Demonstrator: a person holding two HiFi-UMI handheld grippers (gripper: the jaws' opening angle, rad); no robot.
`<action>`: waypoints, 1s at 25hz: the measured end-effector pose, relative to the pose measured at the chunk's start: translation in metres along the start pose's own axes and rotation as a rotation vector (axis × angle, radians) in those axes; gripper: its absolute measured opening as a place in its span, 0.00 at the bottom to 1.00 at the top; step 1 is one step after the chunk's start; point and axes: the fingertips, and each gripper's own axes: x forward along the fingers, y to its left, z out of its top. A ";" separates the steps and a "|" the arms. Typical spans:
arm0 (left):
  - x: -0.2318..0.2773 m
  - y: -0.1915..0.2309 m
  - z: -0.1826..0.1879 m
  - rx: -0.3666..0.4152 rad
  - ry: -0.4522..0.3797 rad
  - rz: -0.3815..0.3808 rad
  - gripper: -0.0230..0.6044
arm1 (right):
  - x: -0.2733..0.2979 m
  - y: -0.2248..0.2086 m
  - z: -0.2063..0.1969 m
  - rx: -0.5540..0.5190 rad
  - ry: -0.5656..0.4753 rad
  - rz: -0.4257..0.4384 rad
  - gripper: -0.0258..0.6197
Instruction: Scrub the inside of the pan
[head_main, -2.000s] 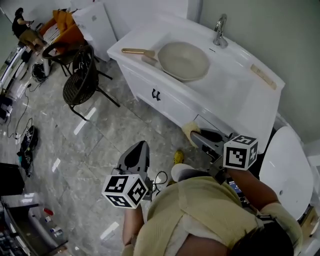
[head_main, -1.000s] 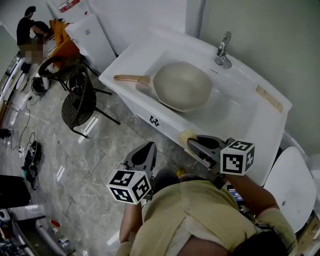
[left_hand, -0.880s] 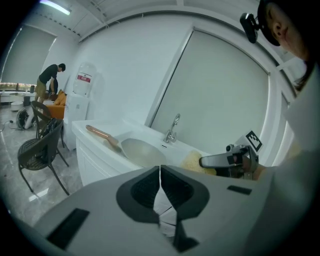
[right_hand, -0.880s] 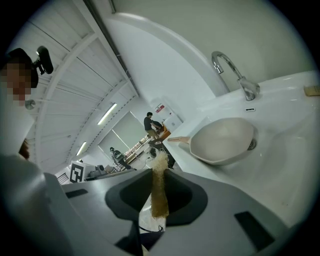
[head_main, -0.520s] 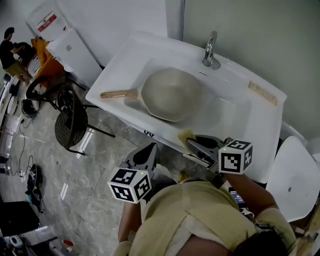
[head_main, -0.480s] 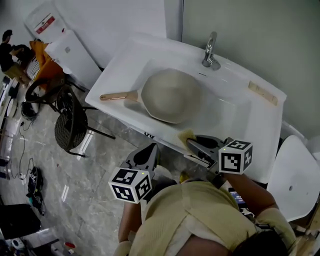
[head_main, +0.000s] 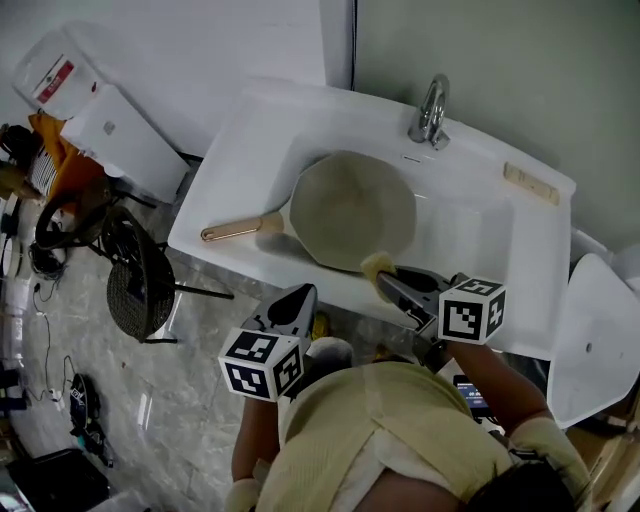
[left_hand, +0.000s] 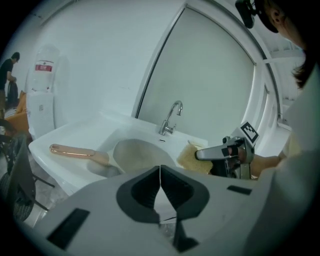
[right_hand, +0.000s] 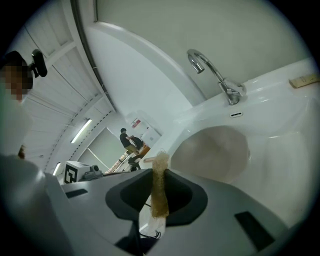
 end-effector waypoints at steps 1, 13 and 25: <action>0.003 0.006 0.002 0.007 0.009 -0.005 0.13 | 0.005 -0.002 0.002 0.005 -0.006 -0.011 0.16; 0.029 0.055 0.025 0.086 0.079 -0.084 0.13 | 0.048 -0.021 0.029 0.033 -0.070 -0.138 0.16; 0.036 0.088 0.045 0.170 0.119 -0.180 0.13 | 0.083 -0.038 0.051 0.023 -0.128 -0.268 0.16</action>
